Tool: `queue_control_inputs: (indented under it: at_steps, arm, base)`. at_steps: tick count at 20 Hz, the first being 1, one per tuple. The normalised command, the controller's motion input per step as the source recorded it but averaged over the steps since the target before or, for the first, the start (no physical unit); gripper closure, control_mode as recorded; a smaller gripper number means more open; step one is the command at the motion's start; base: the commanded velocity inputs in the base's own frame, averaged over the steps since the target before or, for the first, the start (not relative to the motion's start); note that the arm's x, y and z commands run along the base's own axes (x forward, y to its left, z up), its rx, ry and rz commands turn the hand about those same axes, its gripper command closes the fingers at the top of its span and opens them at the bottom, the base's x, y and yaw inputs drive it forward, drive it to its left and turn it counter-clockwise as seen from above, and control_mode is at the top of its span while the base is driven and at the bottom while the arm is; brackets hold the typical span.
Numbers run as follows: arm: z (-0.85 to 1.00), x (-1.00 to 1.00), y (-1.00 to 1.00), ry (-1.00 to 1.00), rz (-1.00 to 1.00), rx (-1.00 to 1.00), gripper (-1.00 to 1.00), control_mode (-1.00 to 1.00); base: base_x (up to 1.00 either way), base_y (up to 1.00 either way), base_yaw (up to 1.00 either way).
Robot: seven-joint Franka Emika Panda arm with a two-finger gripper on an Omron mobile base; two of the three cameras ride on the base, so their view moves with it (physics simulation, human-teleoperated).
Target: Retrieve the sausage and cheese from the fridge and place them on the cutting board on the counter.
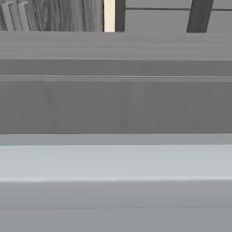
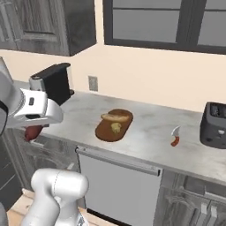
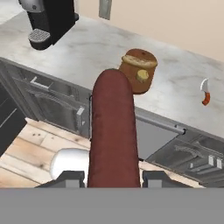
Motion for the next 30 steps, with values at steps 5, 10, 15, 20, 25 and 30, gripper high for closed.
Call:
queue_control_inputs:
  at_steps: [5,10,15,20,25,30]
  arm:
    - [0.0,0.0,0.0,0.0,0.0,0.0,1.0,1.0]
    - [0.0,0.0,0.0,0.0,0.0,0.0,1.0,1.0]
    - [0.0,0.0,0.0,0.0,0.0,0.0,1.0,1.0]
    - [-0.11,0.04,0.14,0.04,-0.01,-0.06,1.0,-1.0]
    - [-0.27,0.53,-0.01,0.18,0.28,-0.03,1.0,-1.0]
    - [-0.51,0.54,0.0,0.17,0.49,-0.12,1.0,-1.0]
  base:
    - [0.48,0.26,-0.27]
    - [0.65,0.31,-0.46]
    - [0.34,0.48,-0.17]
    - [0.0,0.0,0.0]
    - [0.0,0.0,0.0]
    - [0.0,0.0,0.0]
